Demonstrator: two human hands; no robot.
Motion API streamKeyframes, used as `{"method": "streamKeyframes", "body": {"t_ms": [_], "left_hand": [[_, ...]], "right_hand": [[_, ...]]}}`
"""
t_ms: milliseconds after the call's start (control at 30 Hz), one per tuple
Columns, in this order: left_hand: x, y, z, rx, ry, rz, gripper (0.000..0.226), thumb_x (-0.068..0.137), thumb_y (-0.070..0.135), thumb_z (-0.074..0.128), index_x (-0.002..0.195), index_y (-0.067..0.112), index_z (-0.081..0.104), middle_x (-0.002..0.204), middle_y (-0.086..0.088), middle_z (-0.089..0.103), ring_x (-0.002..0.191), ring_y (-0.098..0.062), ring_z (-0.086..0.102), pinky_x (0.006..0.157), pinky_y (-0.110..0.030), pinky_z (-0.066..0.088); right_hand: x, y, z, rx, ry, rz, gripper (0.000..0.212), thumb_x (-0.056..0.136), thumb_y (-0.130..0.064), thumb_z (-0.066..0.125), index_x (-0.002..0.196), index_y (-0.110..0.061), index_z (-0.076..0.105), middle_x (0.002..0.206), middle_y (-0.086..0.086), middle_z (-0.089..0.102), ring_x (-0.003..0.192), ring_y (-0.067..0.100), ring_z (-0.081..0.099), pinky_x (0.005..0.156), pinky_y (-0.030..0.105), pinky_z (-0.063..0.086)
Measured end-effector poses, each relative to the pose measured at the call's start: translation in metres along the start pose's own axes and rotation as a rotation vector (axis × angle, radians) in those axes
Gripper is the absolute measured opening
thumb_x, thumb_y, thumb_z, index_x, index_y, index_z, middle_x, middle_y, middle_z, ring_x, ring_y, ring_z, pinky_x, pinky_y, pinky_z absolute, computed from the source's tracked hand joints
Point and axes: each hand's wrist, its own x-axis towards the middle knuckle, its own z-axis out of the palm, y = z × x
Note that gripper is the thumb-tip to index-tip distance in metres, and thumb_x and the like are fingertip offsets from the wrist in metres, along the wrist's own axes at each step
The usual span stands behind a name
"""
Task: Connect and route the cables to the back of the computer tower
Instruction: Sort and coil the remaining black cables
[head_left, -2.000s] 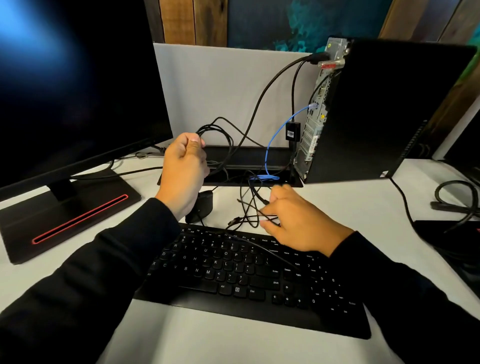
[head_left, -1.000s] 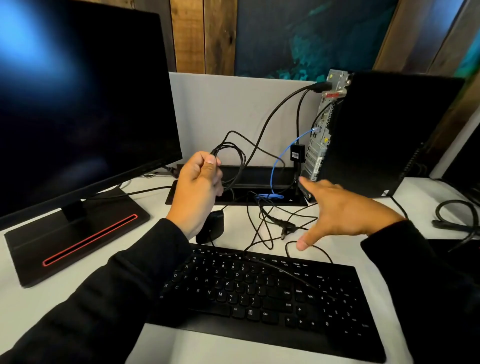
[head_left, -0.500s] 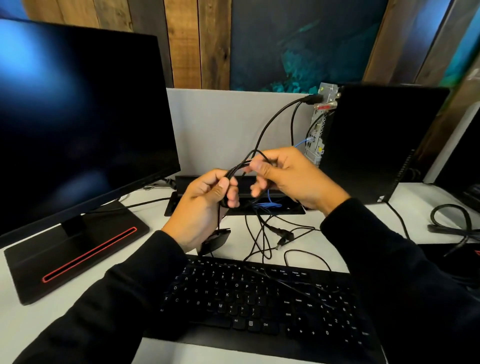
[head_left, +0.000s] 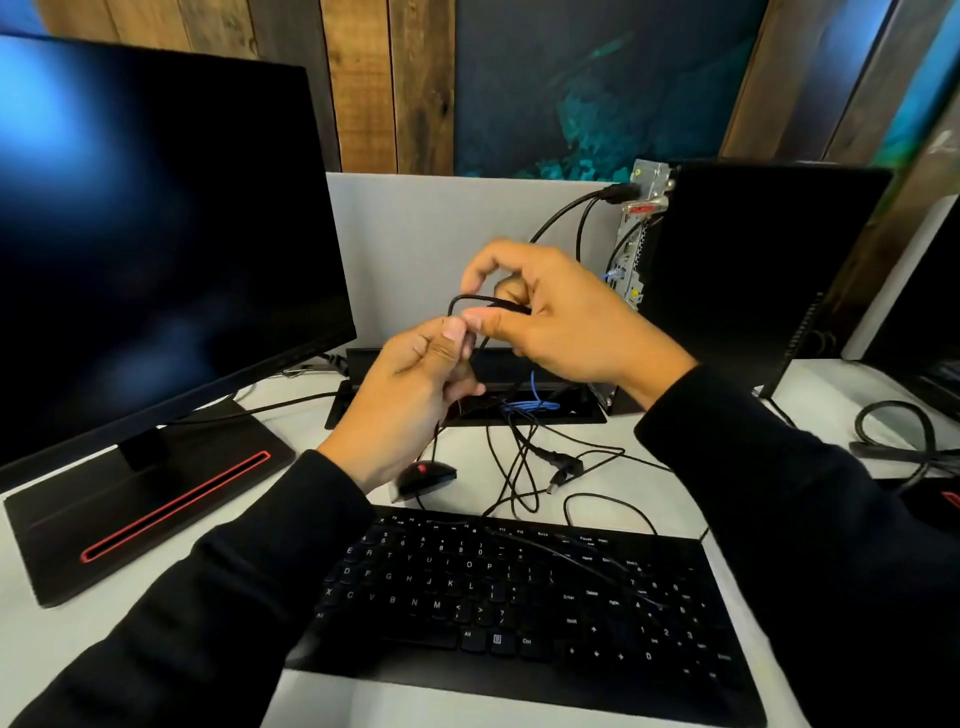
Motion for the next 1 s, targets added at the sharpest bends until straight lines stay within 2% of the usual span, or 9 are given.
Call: {"method": "streamKeyframes", "body": {"t_ms": [100, 200, 333, 567, 667, 767, 833, 900, 1000], "left_hand": [[0.0, 0.002, 0.002, -0.214, 0.088, 0.024, 0.033, 0.108, 0.027, 0.038, 0.08, 0.016, 0.053, 0.064, 0.004, 0.029, 0.063, -0.017, 0.028, 0.081, -0.031, 0.045], [0.001, 0.003, -0.009, -0.341, 0.083, 0.005, 0.033, 0.11, 0.023, 0.034, 0.086, 0.012, 0.053, 0.066, 0.0, 0.033, 0.067, -0.016, 0.04, 0.085, -0.031, 0.047], [-0.005, -0.01, -0.011, -0.273, -0.021, -0.051, 0.029, 0.107, 0.021, 0.039, 0.092, 0.013, 0.062, 0.075, -0.004, 0.054, 0.091, -0.023, 0.062, 0.095, -0.034, 0.048], [-0.009, -0.018, -0.006, -0.211, -0.008, -0.11, 0.017, 0.096, 0.01, 0.053, 0.102, 0.008, 0.069, 0.095, -0.009, 0.074, 0.113, -0.027, 0.068, 0.104, -0.038, 0.047], [-0.007, -0.015, -0.004, -0.147, -0.07, -0.106, 0.02, 0.097, -0.002, 0.054, 0.113, 0.005, 0.064, 0.084, -0.009, 0.07, 0.108, -0.028, 0.069, 0.096, -0.032, 0.051], [0.0, 0.003, 0.002, -0.198, -0.128, -0.148, 0.023, 0.092, -0.01, 0.043, 0.103, 0.001, 0.06, 0.072, -0.011, 0.058, 0.097, -0.032, 0.069, 0.091, -0.032, 0.053], [0.006, 0.013, 0.013, -0.308, -0.09, -0.206, 0.008, 0.092, 0.007, 0.047, 0.091, 0.006, 0.055, 0.062, -0.005, 0.044, 0.073, -0.027, 0.063, 0.092, -0.036, 0.05], [0.011, 0.018, 0.023, -0.367, -0.019, -0.242, 0.023, 0.099, 0.028, 0.052, 0.083, 0.011, 0.049, 0.057, 0.002, 0.033, 0.054, -0.018, 0.041, 0.094, -0.04, 0.042], [0.015, 0.017, 0.037, -0.324, 0.068, -0.207, 0.039, 0.104, 0.034, 0.046, 0.07, 0.016, 0.043, 0.054, 0.006, 0.019, 0.047, -0.013, 0.022, 0.075, -0.033, 0.049]], "right_hand": [[-0.008, 0.018, -0.002, 0.371, -0.07, 0.118, 0.03, 0.095, -0.006, 0.07, 0.121, -0.009, 0.057, 0.078, 0.022, 0.064, 0.072, 0.021, 0.066, 0.077, 0.037, 0.055], [-0.024, 0.036, 0.005, 0.6, -0.13, 0.221, 0.011, 0.097, 0.0, 0.061, 0.109, -0.001, 0.061, 0.087, 0.013, 0.071, 0.097, 0.029, 0.07, 0.101, 0.048, 0.053], [-0.028, 0.039, 0.007, 1.028, -0.011, 0.22, 0.003, 0.099, -0.003, 0.054, 0.099, -0.001, 0.056, 0.069, 0.007, 0.035, 0.057, 0.016, 0.044, 0.07, 0.033, 0.055], [-0.026, 0.04, -0.006, 1.22, -0.038, 0.186, 0.039, 0.089, -0.007, 0.052, 0.127, -0.002, 0.061, 0.067, -0.002, 0.025, 0.053, 0.007, 0.022, 0.055, 0.027, 0.025], [-0.024, 0.041, -0.004, 1.073, 0.071, 0.332, 0.041, 0.103, -0.039, 0.051, 0.114, -0.002, 0.066, 0.064, -0.003, 0.028, 0.052, 0.008, 0.019, 0.053, 0.028, 0.018], [-0.023, 0.044, 0.007, 0.64, 0.247, 0.293, 0.048, 0.109, -0.04, 0.042, 0.088, -0.004, 0.065, 0.058, 0.001, 0.025, 0.048, 0.011, 0.021, 0.048, 0.026, 0.02], [-0.024, 0.044, 0.008, 0.503, 0.286, 0.239, 0.044, 0.107, -0.042, 0.047, 0.078, -0.015, 0.063, 0.059, 0.008, 0.025, 0.049, 0.015, 0.024, 0.046, 0.027, 0.027], [-0.023, 0.044, 0.005, 0.445, 0.319, 0.222, 0.043, 0.105, -0.045, 0.05, 0.07, -0.02, 0.057, 0.061, 0.01, 0.031, 0.05, 0.017, 0.029, 0.048, 0.032, 0.034], [-0.024, 0.043, 0.004, 0.305, 0.33, 0.231, 0.051, 0.104, -0.052, 0.046, 0.069, -0.015, 0.046, 0.06, 0.009, 0.033, 0.047, 0.011, 0.045, 0.06, 0.049, 0.057]]}}
